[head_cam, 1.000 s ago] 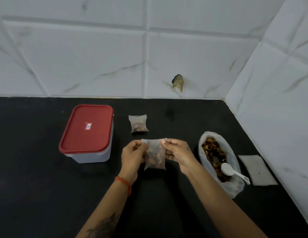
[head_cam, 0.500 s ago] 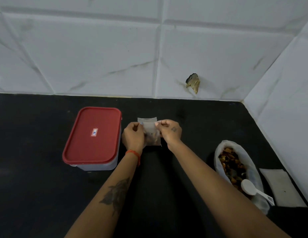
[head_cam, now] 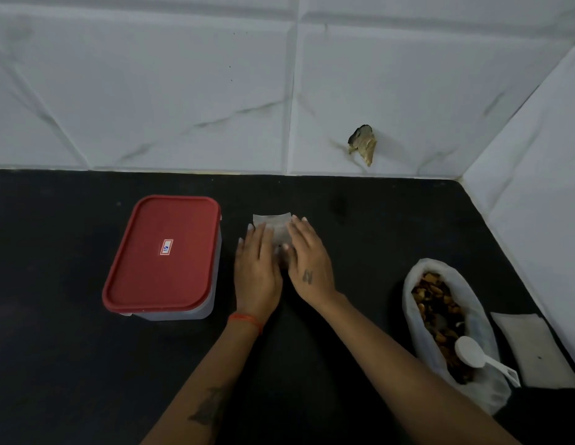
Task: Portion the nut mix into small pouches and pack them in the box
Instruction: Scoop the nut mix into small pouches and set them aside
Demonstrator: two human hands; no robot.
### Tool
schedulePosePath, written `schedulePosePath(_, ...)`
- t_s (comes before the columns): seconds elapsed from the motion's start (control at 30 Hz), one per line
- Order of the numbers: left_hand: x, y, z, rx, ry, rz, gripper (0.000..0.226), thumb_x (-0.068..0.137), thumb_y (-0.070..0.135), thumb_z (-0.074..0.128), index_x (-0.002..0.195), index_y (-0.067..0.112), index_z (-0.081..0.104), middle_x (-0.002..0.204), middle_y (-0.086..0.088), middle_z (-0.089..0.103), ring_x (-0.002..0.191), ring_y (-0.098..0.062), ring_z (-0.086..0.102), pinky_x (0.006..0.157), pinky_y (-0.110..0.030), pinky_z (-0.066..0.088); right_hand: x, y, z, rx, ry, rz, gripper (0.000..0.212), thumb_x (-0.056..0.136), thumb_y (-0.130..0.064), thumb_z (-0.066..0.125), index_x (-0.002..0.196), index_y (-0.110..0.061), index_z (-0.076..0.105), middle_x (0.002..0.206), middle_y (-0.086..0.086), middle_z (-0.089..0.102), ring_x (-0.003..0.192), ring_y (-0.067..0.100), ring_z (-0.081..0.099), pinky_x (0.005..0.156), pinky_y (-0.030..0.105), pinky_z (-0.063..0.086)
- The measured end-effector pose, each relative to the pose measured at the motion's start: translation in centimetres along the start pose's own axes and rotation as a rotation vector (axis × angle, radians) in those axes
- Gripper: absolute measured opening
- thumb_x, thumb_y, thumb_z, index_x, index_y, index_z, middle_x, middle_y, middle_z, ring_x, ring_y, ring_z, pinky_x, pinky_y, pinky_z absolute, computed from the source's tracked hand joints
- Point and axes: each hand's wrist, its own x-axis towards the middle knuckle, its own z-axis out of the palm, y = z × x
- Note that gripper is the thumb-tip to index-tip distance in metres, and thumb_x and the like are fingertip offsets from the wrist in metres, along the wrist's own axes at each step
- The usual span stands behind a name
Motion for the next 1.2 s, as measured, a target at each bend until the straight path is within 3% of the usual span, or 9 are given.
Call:
schedulePosePath(0.13, -0.6, -0.7, 0.2, 0.144, -0.153, 0.03, 0.061, 0.096, 0.034, 0.014, 0.145, 0.002, 0.031, 0.155, -0.015, 0.025, 0.144, -0.021, 0.01, 0.118, -0.037, 0.003, -0.5, 0.8, 0.3, -0.094, -0.193, -0.087, 0.05, 0.098, -0.025, 0.027, 0.136, 0.003, 0.045, 0.143, 0.019, 0.045, 0.137, 0.031, 0.036, 0.115, 0.04, 0.025)
schedulePosePath(0.37, -0.5, 1.7, -1.4, 0.102, -0.163, 0.038, 0.051, 0.098, 0.026, 0.029, 0.138, -0.001, 0.042, 0.147, -0.022, 0.038, 0.14, -0.038, 0.029, 0.117, -0.045, 0.016, 0.2, -0.1, -2.9, 0.115, -0.312, 0.074, 0.047, 0.101, -0.018, 0.04, 0.146, -0.012, 0.032, 0.153, 0.008, 0.031, 0.143, 0.019, 0.024, 0.117, 0.032, 0.022)
schedulePosePath(0.47, -0.9, 5.0, -2.5, -0.096, -0.095, 0.018, 0.046, 0.1, 0.024, 0.038, 0.14, 0.003, 0.041, 0.148, -0.015, 0.039, 0.14, -0.03, 0.032, 0.116, -0.044, 0.027, -0.2, -1.1, -6.7, 0.271, -0.227, 0.163, 0.045, 0.098, -0.017, 0.046, 0.143, -0.015, 0.039, 0.148, 0.004, 0.04, 0.137, 0.015, 0.036, 0.114, 0.029, 0.028)
schedulePosePath(0.6, -1.7, 10.9, -3.5, -0.357, -0.098, -0.044, 0.046, 0.099, 0.024, 0.047, 0.143, 0.015, 0.039, 0.149, -0.002, 0.039, 0.139, -0.015, 0.032, 0.115, -0.023, 0.021, -2.3, -1.4, -13.3, 0.417, -0.11, 0.272, 0.046, 0.096, -0.025, 0.052, 0.141, -0.023, 0.041, 0.143, -0.001, 0.047, 0.129, 0.009, 0.044, 0.108, 0.025, 0.036)
schedulePosePath(0.73, -3.3, 16.2, -2.5, -0.596, -0.104, -0.02, 0.043, 0.097, 0.027, 0.051, 0.14, 0.022, 0.043, 0.137, 0.012, 0.043, 0.13, -0.005, 0.041, 0.109, -0.034, 0.037, -5.5, 0.0, -19.5, 0.55, 0.032, 0.379, 0.047, 0.094, -0.028, 0.057, 0.139, -0.026, 0.045, 0.14, -0.006, 0.05, 0.126, 0.004, 0.047, 0.105, 0.024, 0.04)
schedulePosePath(0.93, -6.8, 24.0, 1.3, -0.748, -0.25, 0.056, 0.043, 0.096, 0.026, 0.052, 0.138, 0.02, 0.045, 0.123, 0.018, 0.049, 0.115, 0.006, 0.047, 0.101, -0.024, 0.041, -11.1, 4.7, -27.0, 0.585, 0.301, 0.59, 0.043, 0.092, -0.034, 0.058, 0.134, -0.029, 0.05, 0.127, -0.01, 0.057, 0.111, -0.009, 0.053, 0.095, 0.014, 0.042)
schedulePosePath(1.0, -8.2, 26.2, 3.2, -0.765, -0.327, 0.05, 0.044, 0.096, 0.027, 0.052, 0.138, 0.016, 0.045, 0.118, 0.009, 0.056, 0.111, 0.003, 0.05, 0.101, -0.023, 0.041, -12.9, 6.5, -28.5, 0.54, 0.374, 0.669, 0.042, 0.093, -0.036, 0.056, 0.134, -0.027, 0.051, 0.126, -0.011, 0.056, 0.105, -0.01, 0.053, 0.089, 0.01, 0.041)
schedulePosePath(1.07, -9.4, 28.2, 5.1, -0.782, -0.466, -0.015, 0.048, 0.097, 0.029, 0.051, 0.141, 0.016, 0.039, 0.136, -0.003, 0.05, 0.124, -0.008, 0.046, 0.106, -0.028, 0.037, -14.6, 8.4, -29.4, 0.457, 0.422, 0.752, 0.042, 0.093, -0.036, 0.055, 0.134, -0.026, 0.05, 0.127, -0.009, 0.056, 0.109, -0.003, 0.053, 0.09, 0.011, 0.037)
schedulePosePath(1.2, -11.1, 31.4, 8.3, -0.702, -0.685, -0.14, 0.057, 0.097, 0.024, 0.049, 0.148, 0.015, 0.026, 0.15, -0.008, 0.036, 0.138, -0.021, 0.034, 0.114, -0.039, 0.03, -17.9, 12.4, -29.6, 0.223, 0.381, 0.885, 0.046, 0.095, -0.025, 0.055, 0.138, -0.013, 0.047, 0.137, 0.005, 0.052, 0.125, 0.017, 0.049, 0.103, 0.026, 0.038)
